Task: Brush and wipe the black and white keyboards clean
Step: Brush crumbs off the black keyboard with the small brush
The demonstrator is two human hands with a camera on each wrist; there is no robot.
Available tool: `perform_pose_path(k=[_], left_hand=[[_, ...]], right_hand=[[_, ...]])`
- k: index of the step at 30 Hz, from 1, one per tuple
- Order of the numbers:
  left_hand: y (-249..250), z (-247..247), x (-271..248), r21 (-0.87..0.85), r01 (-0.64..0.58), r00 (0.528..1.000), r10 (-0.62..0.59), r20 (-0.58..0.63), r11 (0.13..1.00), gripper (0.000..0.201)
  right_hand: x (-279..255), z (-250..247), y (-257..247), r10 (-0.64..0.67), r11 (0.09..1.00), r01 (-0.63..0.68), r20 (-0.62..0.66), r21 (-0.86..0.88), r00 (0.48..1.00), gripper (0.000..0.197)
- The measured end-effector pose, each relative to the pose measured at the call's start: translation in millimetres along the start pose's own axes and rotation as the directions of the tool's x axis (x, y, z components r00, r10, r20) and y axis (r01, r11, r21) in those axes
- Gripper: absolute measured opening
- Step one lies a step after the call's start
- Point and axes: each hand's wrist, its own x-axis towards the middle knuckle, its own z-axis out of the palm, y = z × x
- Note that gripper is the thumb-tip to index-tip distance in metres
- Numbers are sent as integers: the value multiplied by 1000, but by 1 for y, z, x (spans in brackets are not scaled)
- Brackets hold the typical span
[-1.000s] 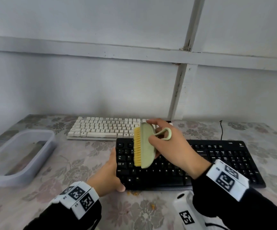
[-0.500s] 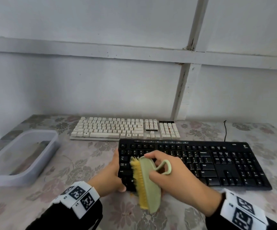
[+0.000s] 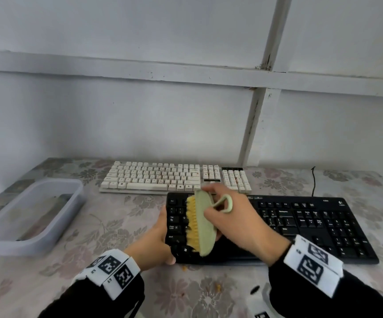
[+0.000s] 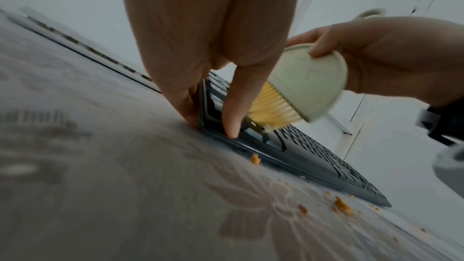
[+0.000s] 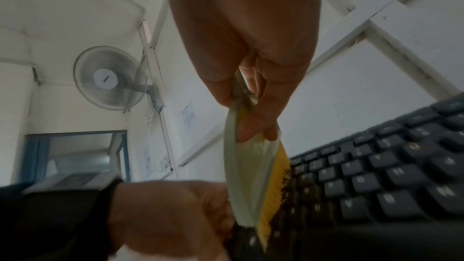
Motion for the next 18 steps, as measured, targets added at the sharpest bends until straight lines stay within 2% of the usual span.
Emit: perform_pose_path(k=[3,6,8,13,15,18], left_hand=[[0,0,1,-46,-22,1000,22,-3,999,117],[0,-1,0,-47,-23,1000,23,-4,999,118],[0,-2,0,-45,-25,1000,26,3,999,118],[0,-2,-2,-26,-22,1000,22,-10,999,123],[0,-2,-2,-19,-22,1000,21,-19,1000,123],[2,-1,-1,-52,-46,999,45,-15,998,120]], right_hand=[[-21,1,5,61,998,-58,100,-34,993,36],[-26,-10,2,114,993,-118,139,23,984,35],[-20,-18,-4,112,990,-119,99,72,989,34],[10,-19,-10,34,991,-23,-77,130,996,37],[17,-12,-10,26,991,-14,-88,134,996,37],[13,0,-6,31,992,-27,-26,123,999,35]])
